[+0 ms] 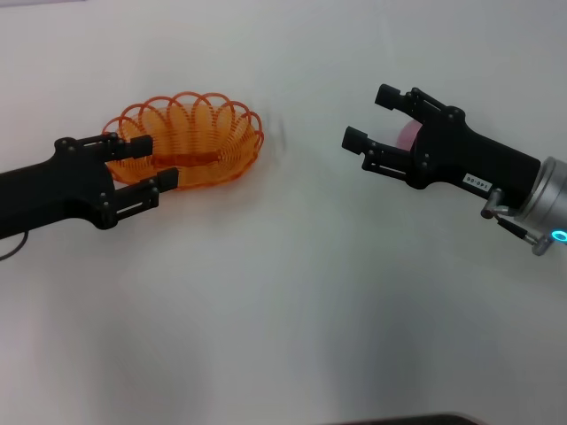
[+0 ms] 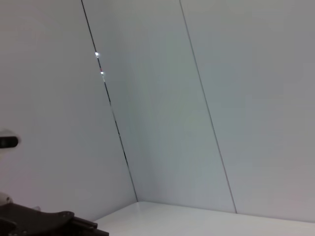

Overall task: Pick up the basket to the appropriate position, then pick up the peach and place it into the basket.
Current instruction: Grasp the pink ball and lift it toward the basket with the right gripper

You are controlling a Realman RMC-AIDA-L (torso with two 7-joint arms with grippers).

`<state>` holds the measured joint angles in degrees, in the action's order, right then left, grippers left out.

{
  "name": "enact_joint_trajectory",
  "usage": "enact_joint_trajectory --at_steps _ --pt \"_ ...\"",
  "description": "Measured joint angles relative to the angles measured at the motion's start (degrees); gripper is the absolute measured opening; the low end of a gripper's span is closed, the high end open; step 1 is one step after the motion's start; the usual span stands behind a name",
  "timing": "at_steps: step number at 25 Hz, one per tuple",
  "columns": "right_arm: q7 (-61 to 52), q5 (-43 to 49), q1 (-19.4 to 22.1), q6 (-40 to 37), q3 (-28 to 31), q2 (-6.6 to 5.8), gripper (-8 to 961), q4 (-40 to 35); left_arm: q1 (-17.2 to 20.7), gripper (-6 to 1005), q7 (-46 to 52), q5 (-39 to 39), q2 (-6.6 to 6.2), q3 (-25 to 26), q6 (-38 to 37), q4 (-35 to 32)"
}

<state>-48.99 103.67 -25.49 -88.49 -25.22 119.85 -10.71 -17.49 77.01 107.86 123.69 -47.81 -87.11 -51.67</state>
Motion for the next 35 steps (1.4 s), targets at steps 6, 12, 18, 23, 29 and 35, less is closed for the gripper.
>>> enact_joint_trajectory --at_steps 6,12,18,23,29,35 --pt "0.05 -0.05 0.12 -0.50 -0.25 -0.33 945 -0.51 -0.90 566 -4.60 -0.77 -1.19 7.28 -3.65 8.64" --pt "0.04 -0.05 0.74 -0.83 -0.05 -0.34 945 -1.32 1.31 566 -9.03 -0.44 -1.12 12.41 -8.00 11.01" --pt "0.04 -0.01 0.86 -0.87 -0.31 -0.41 945 -1.82 1.90 567 -11.52 1.69 -0.53 11.84 -8.54 11.75" --pt "0.04 0.30 0.89 -0.90 -0.54 -0.38 945 -2.31 1.64 567 -10.71 3.63 -0.46 11.64 -8.95 11.32" --pt "0.04 0.39 0.90 -1.02 -0.57 -0.34 944 -2.30 1.34 697 -9.47 5.97 -0.44 11.60 -8.82 9.38" --pt "0.02 0.20 1.15 -1.03 -0.62 -0.32 945 -2.32 1.16 890 -7.84 7.74 -0.38 11.56 -8.87 6.39"
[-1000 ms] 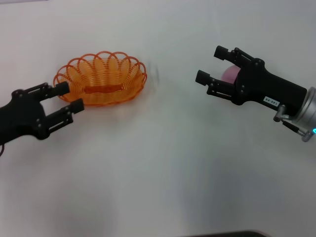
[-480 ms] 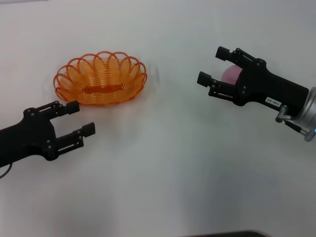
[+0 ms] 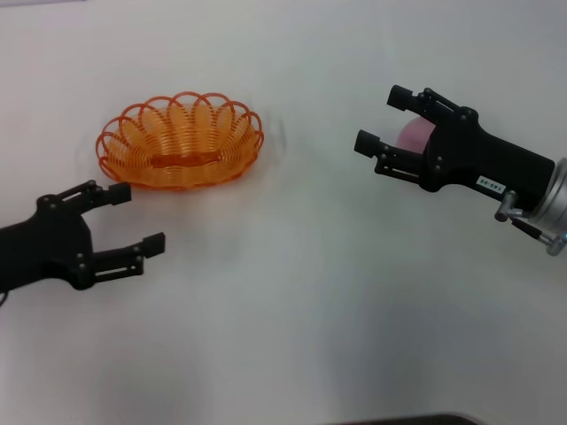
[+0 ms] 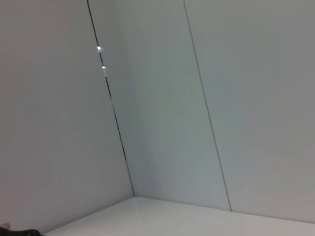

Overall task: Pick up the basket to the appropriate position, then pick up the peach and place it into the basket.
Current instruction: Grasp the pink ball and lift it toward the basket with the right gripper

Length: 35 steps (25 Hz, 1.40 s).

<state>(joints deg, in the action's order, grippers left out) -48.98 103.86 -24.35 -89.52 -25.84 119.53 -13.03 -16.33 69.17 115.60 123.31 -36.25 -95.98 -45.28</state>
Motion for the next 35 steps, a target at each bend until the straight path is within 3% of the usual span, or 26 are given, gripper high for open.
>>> enact_joint_trajectory --at_steps 4,14,20,26,35 --pt "-0.37 -0.11 0.01 -0.01 -0.01 -0.04 945 -0.15 0.34 887 10.07 3.31 0.32 -1.46 -1.26 -9.83" --pt "-1.54 0.37 0.21 -3.13 -2.82 -0.08 945 -3.55 0.28 888 11.28 4.34 0.49 -2.55 -2.34 -11.76" --pt "-13.75 0.88 0.93 -6.92 -3.74 -0.34 944 -13.30 0.07 887 11.27 4.37 0.52 -2.82 -2.49 -11.47" --pt "-26.47 4.17 2.27 -12.94 -3.85 -2.42 944 -26.28 0.07 888 11.41 4.38 0.53 -3.03 -2.63 -11.32" --pt "-36.76 5.39 3.62 -18.73 1.10 -6.36 945 -34.61 -0.08 887 11.65 4.62 0.50 -4.40 -3.23 -11.59"
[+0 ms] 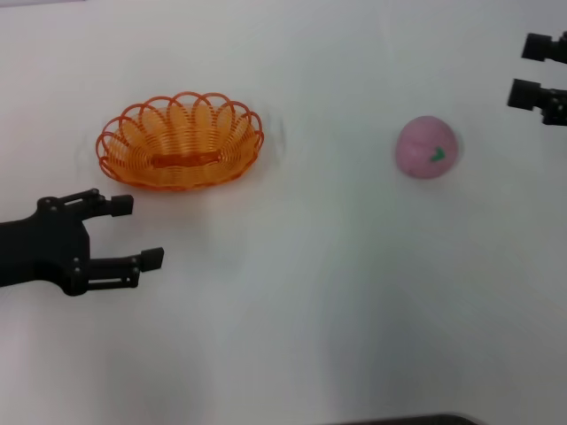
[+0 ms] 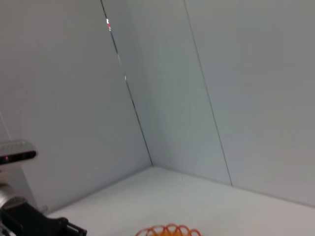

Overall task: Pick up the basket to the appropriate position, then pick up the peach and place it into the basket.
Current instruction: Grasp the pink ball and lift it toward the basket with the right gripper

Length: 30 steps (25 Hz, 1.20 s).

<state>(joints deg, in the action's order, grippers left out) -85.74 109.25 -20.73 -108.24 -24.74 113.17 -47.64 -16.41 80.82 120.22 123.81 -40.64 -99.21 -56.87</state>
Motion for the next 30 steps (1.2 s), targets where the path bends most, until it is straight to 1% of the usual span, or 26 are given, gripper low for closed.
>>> enact_joint_trajectory --at_steps 3,6,11,15,18,21,25,30 --pt "-5.77 3.31 -0.67 -0.97 -0.28 -0.21 944 -6.22 -0.17 887 0.68 0.54 -0.03 -0.63 -0.57 -0.54" --pt "-11.98 7.62 -2.16 -1.55 -0.50 -0.31 944 -11.48 -0.38 887 0.79 0.79 -0.05 -0.68 -0.52 -0.73" --pt "-19.41 16.27 -6.63 -2.32 -1.07 -0.97 945 -17.06 -0.85 887 1.25 1.26 -0.09 -1.03 -0.54 -0.67" --pt "-23.14 24.86 -10.97 -2.66 -3.00 -1.11 944 -19.91 -1.38 888 2.82 2.77 -0.15 -2.09 -0.70 -0.75" --pt "-25.24 30.22 -13.88 -2.91 -5.35 -0.77 942 -21.20 -1.48 887 3.08 3.02 -0.15 -2.13 -0.71 -0.78" --pt "-26.89 35.70 -16.85 -2.92 -8.32 -0.03 939 -21.97 -1.49 887 3.09 3.02 -0.15 -1.97 -0.72 -0.79" --pt "-28.53 41.60 -19.60 -2.21 -11.49 0.84 930 -22.16 -1.51 887 3.12 3.02 -0.15 -1.89 -0.73 -0.79" --pt "-30.47 43.15 -20.95 0.26 -15.33 1.51 916 -22.01 -1.52 888 3.12 3.02 -0.15 -1.84 -0.62 -0.79"
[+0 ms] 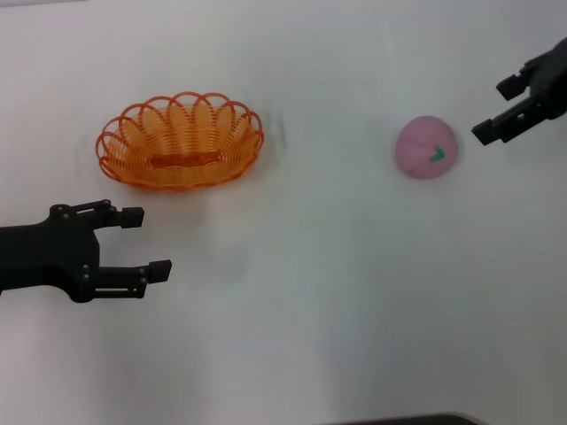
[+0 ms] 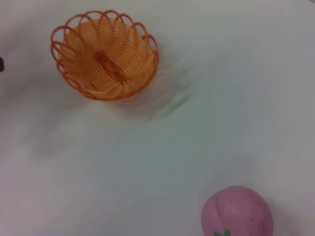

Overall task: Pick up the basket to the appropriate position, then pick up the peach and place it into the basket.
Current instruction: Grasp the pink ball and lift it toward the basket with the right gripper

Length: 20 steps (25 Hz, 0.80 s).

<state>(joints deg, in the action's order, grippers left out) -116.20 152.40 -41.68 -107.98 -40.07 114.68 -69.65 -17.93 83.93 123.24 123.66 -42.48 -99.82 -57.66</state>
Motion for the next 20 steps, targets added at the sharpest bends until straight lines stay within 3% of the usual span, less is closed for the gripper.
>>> enact_joint_trajectory --at_steps 8,14,20 --pt "-3.06 2.72 -1.66 4.73 -6.20 1.01 894 0.34 -0.10 888 0.16 -0.02 -0.05 0.10 0.06 0.00" --pt "-5.25 4.89 -2.63 9.56 -11.40 2.06 784 2.56 -0.08 887 0.32 -0.03 -0.08 0.08 0.31 0.00" --pt "-7.43 5.48 -2.45 13.78 -16.26 3.29 786 3.32 0.23 887 0.35 -0.03 -0.09 0.12 0.42 0.00"
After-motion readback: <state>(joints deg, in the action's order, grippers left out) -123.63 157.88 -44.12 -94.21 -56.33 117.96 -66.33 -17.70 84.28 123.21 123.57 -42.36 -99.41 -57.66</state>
